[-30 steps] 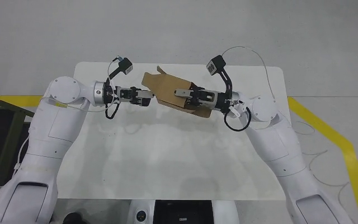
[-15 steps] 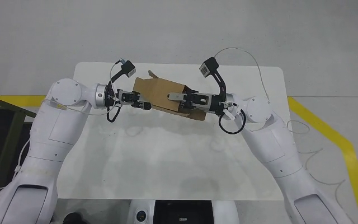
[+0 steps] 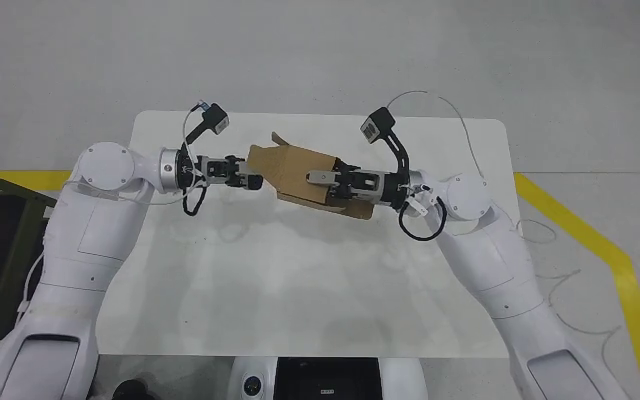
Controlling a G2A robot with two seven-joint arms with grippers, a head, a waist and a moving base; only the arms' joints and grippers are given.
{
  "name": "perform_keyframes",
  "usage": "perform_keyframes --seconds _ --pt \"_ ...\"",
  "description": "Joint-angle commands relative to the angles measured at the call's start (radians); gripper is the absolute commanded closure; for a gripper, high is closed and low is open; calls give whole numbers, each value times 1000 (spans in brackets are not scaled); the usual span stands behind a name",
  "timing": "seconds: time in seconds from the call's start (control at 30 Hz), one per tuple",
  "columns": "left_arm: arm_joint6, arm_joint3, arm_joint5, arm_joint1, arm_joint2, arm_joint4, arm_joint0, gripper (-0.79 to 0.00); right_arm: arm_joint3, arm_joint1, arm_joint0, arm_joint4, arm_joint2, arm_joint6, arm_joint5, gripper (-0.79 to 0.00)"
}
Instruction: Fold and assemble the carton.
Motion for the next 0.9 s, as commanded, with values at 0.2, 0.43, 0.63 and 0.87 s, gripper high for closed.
perform_keyframes --seconds 0.2,0.43,0.63,0.87 --pt "58 39 4 8 -38 7 -16 -785 -4 8 -1 -6 -12 123 34 0" --pt "27 45 6 0 9 0 -36 -785 1 0 20 12 -59 168 38 0" --pt "-28 44 -4 -3 36 -13 -36 -785 26 -5 46 26 -69 169 25 0" --pt "-62 37 -5 2 35 -17 -30 -785 50 -7 53 45 -58 131 11 0"
